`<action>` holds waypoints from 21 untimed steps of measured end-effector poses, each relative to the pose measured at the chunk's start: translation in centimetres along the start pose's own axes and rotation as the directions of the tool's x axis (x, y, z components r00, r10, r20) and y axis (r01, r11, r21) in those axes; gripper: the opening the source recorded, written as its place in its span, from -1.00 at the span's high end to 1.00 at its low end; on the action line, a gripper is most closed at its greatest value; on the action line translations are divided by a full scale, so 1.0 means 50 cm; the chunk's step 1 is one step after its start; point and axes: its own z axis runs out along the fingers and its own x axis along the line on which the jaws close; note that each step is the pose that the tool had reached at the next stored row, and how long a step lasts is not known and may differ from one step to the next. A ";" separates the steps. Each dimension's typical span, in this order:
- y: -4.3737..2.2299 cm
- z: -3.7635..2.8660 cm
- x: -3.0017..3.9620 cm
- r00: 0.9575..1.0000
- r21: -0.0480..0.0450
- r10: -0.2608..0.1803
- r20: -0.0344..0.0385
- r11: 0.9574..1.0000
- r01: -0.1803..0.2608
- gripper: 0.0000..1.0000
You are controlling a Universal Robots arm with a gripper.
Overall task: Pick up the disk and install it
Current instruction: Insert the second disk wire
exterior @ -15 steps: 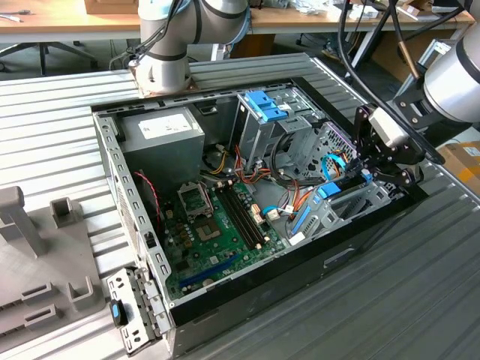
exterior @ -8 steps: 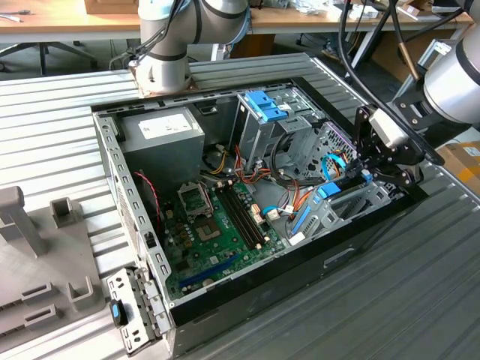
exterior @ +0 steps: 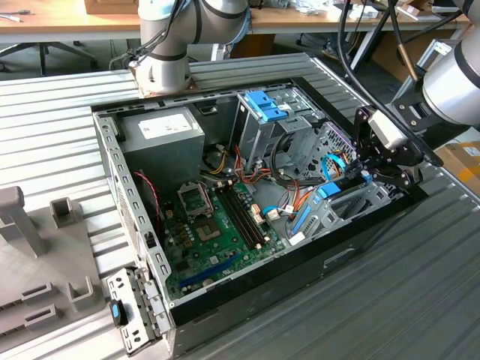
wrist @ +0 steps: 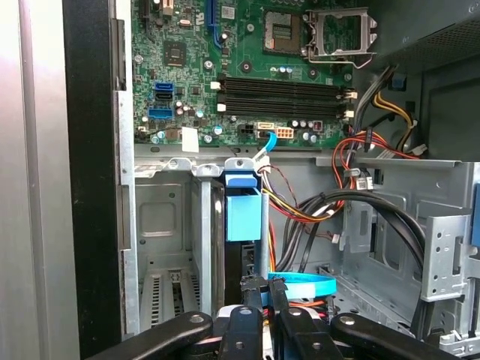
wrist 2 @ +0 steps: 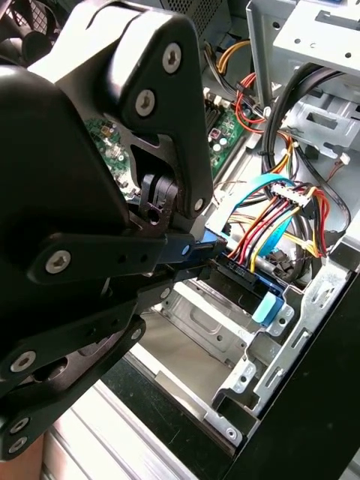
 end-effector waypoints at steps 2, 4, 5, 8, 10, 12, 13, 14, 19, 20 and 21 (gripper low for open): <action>0.000 0.003 0.001 1.000 0.000 0.000 0.000 1.000 0.000 0.68; -0.001 0.011 0.003 1.000 0.000 0.000 0.000 1.000 0.000 0.68; -0.001 0.011 0.003 1.000 0.000 0.000 0.000 1.000 0.000 0.68; -0.001 0.011 0.003 1.000 0.000 0.000 0.000 1.000 0.000 0.68; -0.001 0.011 0.003 1.000 0.000 0.000 0.000 1.000 0.000 0.68; -0.001 0.011 0.003 1.000 0.000 0.000 0.000 1.000 0.000 0.68; -0.001 0.011 0.003 1.000 0.000 0.000 0.000 1.000 0.000 0.68; -0.001 0.009 0.002 1.000 0.000 0.000 0.000 1.000 0.000 0.68; -0.002 0.005 0.001 1.000 0.000 0.000 0.000 1.000 0.000 0.68; -0.002 0.005 0.001 1.000 0.001 0.000 0.000 1.000 0.000 0.68; -0.002 0.005 0.001 1.000 0.006 -0.002 0.000 1.000 0.002 0.68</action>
